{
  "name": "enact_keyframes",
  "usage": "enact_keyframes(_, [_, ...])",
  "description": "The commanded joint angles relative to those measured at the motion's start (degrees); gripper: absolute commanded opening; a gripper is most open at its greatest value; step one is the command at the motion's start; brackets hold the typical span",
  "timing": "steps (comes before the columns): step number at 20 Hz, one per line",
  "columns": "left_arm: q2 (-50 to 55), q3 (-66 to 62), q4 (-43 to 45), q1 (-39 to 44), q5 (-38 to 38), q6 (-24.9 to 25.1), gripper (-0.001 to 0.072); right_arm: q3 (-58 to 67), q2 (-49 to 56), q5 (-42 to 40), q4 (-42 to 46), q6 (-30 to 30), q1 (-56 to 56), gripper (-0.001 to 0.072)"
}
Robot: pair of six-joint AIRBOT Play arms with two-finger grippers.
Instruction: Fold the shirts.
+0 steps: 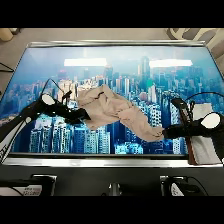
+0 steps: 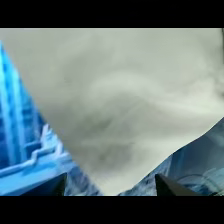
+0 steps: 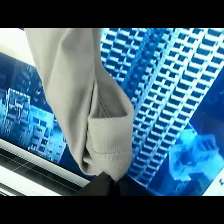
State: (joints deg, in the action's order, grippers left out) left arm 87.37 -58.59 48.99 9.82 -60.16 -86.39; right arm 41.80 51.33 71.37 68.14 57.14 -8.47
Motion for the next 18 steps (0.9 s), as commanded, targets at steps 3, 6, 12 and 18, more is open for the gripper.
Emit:
enact_keyframes(3, [4.4, 2.7, -13.9, 4.2, 11.5, -0.2, 0.0635, 2.4, 0.0, -5.0, -0.2, 0.0, 0.0, 0.0020])
enact_keyframes(6, [3.5, -0.6, -14.1, 3.3, 8.4, 3.8, 0.0024, 10.3, 0.0, -9.3, 1.1, 0.0, 0.0, 0.0020])
enact_keyframes(12, [-18.1, -28.8, -14.1, -4.9, 4.9, 20.4, 0.0022, 44.7, -3.8, -24.2, 23.1, 8.4, 0.0, 0.0020])
enact_keyframes(18, [-39.2, -46.2, -8.9, -11.4, 14.5, 16.5, 0.0022, 67.5, -10.1, -14.3, 32.7, 15.6, 0.0, 0.0020])
